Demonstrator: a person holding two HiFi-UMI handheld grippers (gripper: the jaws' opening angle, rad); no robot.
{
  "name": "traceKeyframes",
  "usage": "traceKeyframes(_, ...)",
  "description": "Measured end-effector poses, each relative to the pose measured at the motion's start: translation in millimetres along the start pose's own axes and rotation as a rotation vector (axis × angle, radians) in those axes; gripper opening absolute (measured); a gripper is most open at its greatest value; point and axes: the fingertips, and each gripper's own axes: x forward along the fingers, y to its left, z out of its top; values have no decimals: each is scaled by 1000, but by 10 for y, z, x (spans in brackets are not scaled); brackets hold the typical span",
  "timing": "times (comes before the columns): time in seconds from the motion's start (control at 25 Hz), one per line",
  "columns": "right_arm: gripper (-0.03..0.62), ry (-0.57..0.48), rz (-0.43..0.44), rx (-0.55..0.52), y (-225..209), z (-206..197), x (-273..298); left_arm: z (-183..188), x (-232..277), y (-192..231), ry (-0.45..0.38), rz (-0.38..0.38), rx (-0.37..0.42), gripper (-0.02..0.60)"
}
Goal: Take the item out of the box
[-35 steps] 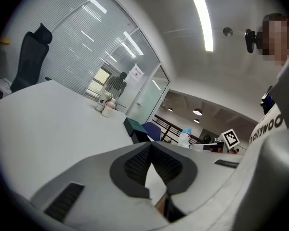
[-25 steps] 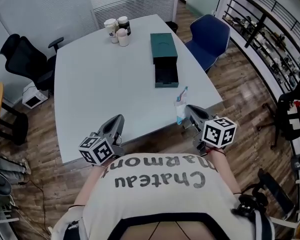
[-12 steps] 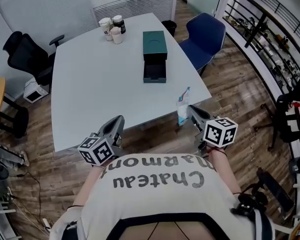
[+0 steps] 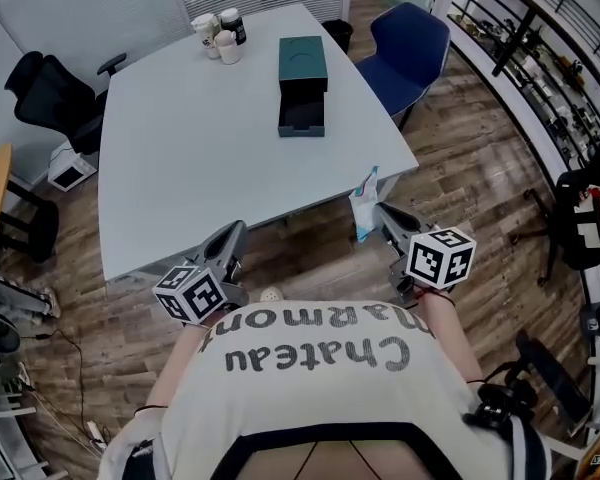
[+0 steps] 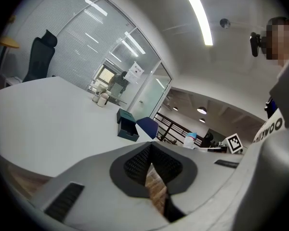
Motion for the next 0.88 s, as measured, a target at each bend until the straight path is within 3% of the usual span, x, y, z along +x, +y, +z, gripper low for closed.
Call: traceKeyframes(0.88, 2, 6, -25, 5, -39, -101, -171, -70, -26, -128, -7, -19, 0, -11)
